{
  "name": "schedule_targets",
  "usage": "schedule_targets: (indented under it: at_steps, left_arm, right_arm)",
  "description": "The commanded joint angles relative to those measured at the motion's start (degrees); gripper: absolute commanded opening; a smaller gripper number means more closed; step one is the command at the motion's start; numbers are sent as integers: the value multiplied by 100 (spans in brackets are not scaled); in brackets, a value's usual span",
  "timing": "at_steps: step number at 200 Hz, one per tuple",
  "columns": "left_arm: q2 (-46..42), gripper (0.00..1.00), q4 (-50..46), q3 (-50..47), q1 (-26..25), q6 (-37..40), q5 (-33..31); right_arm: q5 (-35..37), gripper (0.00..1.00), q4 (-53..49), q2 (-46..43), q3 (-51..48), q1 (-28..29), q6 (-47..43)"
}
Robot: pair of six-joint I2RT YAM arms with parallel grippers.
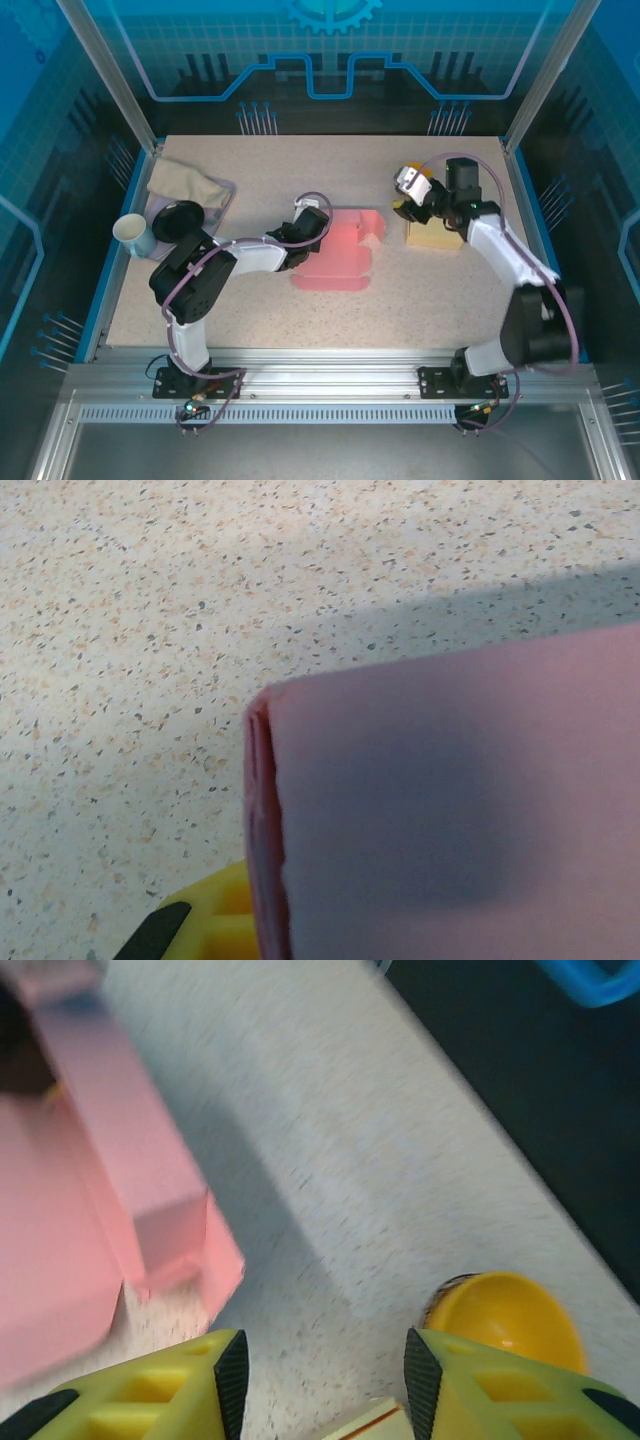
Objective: Fold the paper box
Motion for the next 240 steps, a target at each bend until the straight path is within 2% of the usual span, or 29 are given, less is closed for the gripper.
schedule_targets:
  at_steps: [1, 27, 72, 144, 180, 240]
  left_arm:
    - [-23, 0, 13, -144, 16, 349, 214]
    - [-10, 0, 127, -194, 20, 366, 253]
    - [-1, 0, 138, -169, 18, 455, 287]
    - [-4, 0, 87, -99, 17, 387, 357]
    - [3, 0, 18, -56, 16, 364, 357]
    - [45, 0, -137, 27, 17, 265, 265]
  right_arm:
    - [-717, 46, -1217, 784, 600, -186, -1773]
    - [-291, 46, -1327, 1470, 867, -120, -1877]
    - [502, 46, -1470, 1973, 1016, 303, -2295]
    - [131, 44, -1596, 2051, 1130, 638, -2253]
    - [302, 44, -1699, 2173, 1245, 825, -2203]
    - [199, 44, -1626, 2062, 1267, 978, -1823]
